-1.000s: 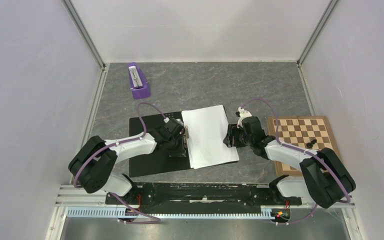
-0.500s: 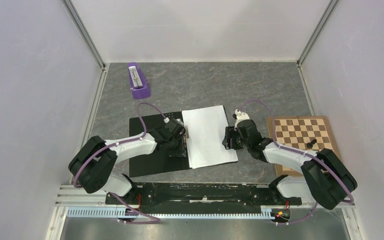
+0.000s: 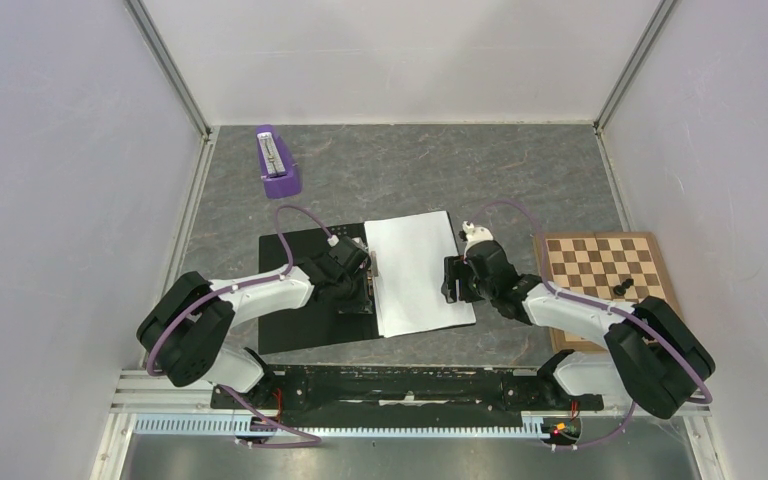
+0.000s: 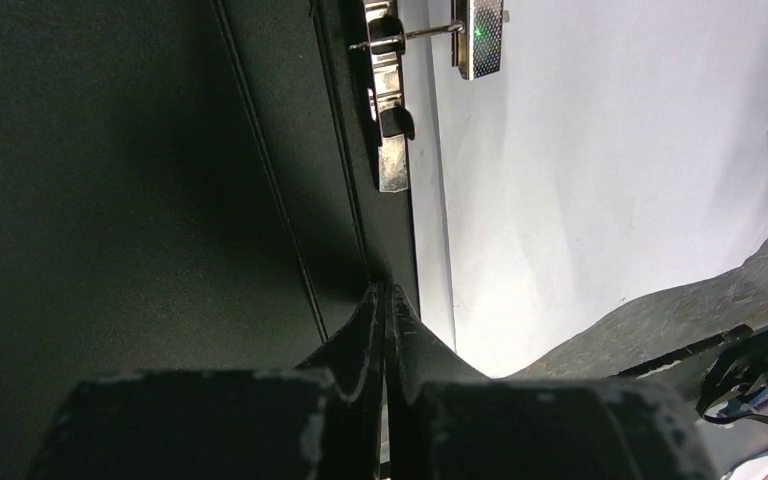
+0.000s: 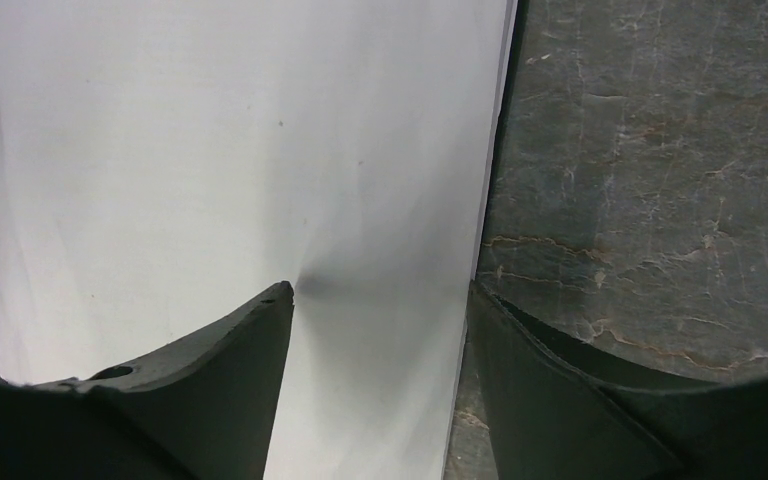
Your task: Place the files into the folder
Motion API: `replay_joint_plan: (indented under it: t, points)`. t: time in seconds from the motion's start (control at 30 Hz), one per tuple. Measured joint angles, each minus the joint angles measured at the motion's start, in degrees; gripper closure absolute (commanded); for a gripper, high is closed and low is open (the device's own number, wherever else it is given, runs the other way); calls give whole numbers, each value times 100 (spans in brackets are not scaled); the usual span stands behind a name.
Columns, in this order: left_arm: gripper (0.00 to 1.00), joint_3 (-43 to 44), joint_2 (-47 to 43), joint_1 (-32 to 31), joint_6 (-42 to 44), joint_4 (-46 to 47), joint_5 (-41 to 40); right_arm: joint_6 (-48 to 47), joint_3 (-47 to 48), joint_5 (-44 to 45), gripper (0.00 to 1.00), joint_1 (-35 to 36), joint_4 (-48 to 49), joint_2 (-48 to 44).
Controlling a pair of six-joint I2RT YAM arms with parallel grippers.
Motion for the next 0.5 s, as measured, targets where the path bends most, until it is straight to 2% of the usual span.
replay_joint_plan:
  t: [0.5]
  points:
    - [98,0,0,0,0,-4,-7,0,190,157,30,33,-369,2]
